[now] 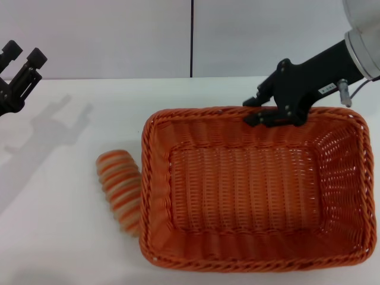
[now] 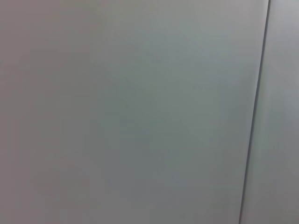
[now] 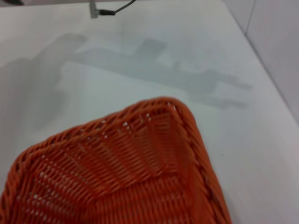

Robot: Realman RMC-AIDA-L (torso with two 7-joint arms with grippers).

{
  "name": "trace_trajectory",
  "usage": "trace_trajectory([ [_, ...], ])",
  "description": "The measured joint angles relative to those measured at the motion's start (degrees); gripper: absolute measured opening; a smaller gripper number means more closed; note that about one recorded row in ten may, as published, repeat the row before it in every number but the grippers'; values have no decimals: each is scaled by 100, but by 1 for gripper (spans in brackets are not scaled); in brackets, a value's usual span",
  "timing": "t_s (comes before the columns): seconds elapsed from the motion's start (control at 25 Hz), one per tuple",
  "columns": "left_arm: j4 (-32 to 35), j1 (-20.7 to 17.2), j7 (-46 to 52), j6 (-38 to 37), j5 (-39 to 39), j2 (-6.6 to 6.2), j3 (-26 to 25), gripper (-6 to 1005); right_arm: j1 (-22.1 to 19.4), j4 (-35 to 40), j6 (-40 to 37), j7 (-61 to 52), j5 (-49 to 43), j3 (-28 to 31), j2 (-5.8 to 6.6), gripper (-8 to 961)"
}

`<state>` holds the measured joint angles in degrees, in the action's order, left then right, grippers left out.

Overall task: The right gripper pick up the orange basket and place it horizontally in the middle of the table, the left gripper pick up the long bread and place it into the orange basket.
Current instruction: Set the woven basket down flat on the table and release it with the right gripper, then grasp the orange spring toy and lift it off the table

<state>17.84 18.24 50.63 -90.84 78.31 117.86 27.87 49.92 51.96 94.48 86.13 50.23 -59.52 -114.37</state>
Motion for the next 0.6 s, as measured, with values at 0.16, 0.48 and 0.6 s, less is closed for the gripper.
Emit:
trace_trajectory([
  [0.16, 0, 7, 0, 19, 0, 0, 0, 589, -12, 0, -172, 7, -4, 2, -11, 304],
  [0.48, 0, 12, 0, 59, 0, 4, 0, 589, -245, 110, -520, 193, 257, 371, -48, 468],
  [0.6, 1, 13, 0, 59, 0, 5, -8, 590, -651, 162, -472, 479, 891, 1218, -47, 524],
])
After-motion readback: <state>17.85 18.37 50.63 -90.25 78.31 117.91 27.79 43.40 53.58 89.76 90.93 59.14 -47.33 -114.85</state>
